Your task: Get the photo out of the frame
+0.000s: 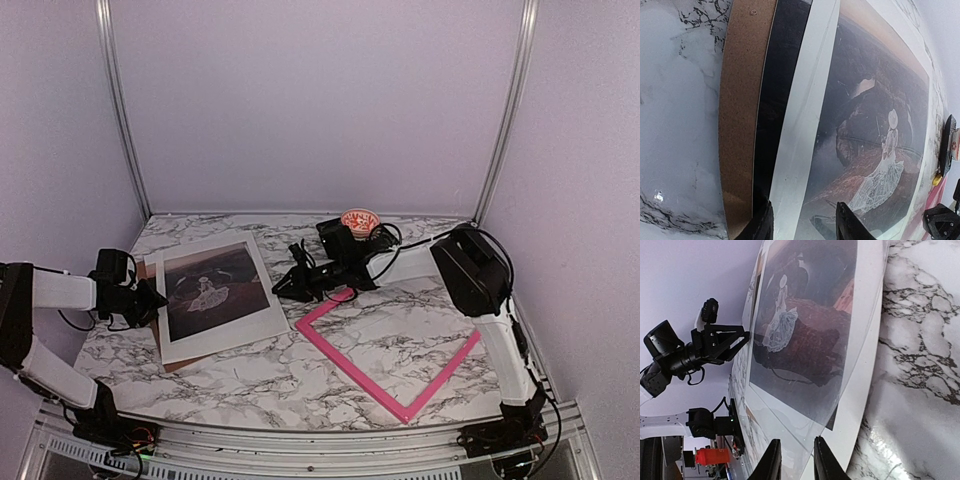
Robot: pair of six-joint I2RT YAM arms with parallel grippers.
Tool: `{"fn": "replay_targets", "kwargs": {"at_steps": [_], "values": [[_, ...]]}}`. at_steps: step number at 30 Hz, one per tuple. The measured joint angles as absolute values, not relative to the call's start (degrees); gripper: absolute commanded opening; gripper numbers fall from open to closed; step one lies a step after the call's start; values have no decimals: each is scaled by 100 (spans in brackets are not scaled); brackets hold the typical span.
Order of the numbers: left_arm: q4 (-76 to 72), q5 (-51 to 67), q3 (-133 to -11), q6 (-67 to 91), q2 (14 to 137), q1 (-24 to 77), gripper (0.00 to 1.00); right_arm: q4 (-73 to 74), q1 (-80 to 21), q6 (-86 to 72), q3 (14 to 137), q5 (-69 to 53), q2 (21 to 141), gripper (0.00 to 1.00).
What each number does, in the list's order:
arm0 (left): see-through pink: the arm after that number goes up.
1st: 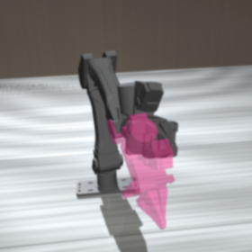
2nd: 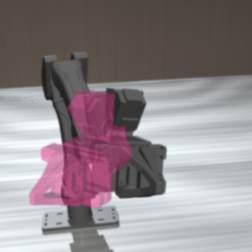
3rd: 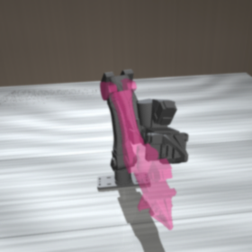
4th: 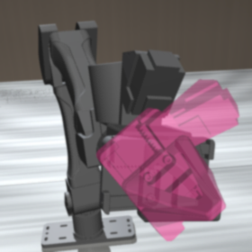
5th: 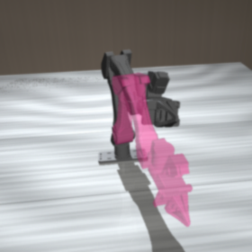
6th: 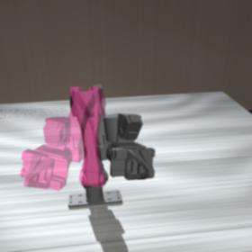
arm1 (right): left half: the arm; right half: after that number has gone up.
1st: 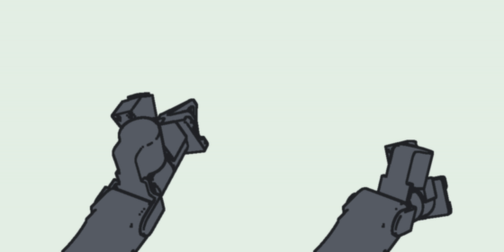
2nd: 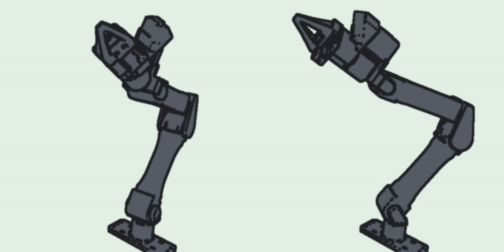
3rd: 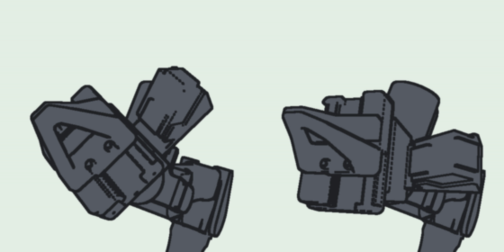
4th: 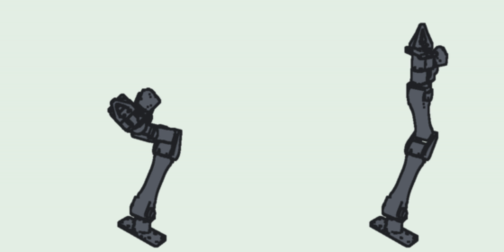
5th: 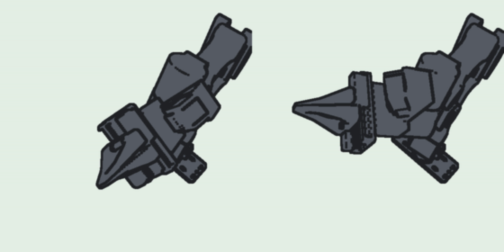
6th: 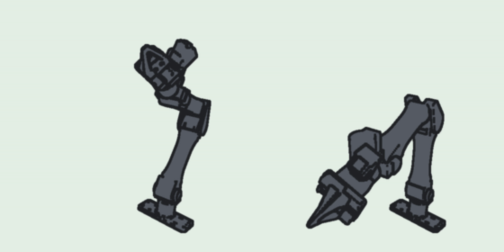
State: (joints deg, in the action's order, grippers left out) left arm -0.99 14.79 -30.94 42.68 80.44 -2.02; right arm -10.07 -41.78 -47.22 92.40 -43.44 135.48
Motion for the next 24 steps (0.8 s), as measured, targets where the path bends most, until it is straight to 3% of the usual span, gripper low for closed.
{"fn": "replay_targets", "kwargs": {"at_steps": [6,15,19,24], "values": [[-102,1514,-3079,4263,8042,-169,43,-934,-4185,-4720,9168,-4309,13325,25],[-47,1599,-3072,4217,8025,-106,43,790,-4209,-3662,9400,-3293,13146,54],[-10,1603,-3072,4195,8009,-106,43,1334,-4265,-3280,9504,-3076,13146,62],[-5,1599,-3074,4156,8009,-34,43,1619,-4338,-2969,9577,-3020,13122,66]]}}
